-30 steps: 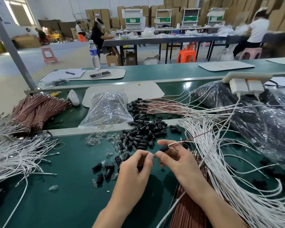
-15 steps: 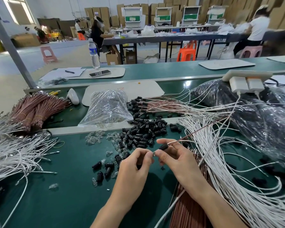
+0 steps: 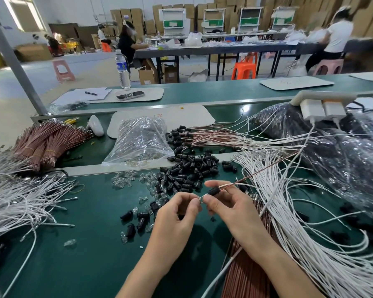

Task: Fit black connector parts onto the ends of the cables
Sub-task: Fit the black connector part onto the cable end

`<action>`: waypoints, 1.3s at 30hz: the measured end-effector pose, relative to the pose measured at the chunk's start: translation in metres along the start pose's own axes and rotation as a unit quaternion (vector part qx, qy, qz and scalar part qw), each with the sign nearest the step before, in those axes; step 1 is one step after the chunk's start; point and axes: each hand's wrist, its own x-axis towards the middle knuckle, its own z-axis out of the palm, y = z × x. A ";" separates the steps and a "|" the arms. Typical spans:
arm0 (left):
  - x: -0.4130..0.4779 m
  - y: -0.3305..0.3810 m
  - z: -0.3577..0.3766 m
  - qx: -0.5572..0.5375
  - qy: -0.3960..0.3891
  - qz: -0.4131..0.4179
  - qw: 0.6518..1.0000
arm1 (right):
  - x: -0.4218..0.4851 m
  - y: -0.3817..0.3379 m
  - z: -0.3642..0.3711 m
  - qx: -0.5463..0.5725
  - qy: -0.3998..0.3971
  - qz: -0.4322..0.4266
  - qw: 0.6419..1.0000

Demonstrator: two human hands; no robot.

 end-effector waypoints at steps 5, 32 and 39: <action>-0.001 0.001 0.000 -0.007 -0.006 0.000 1.000 | 0.000 0.001 0.000 -0.002 0.003 -0.002 1.000; 0.005 -0.001 -0.024 0.251 0.106 0.064 0.960 | 0.001 0.001 -0.002 0.023 0.013 0.051 0.998; 0.041 -0.013 -0.072 0.460 -0.031 -0.088 0.883 | 0.002 -0.001 -0.004 0.063 0.011 0.079 0.995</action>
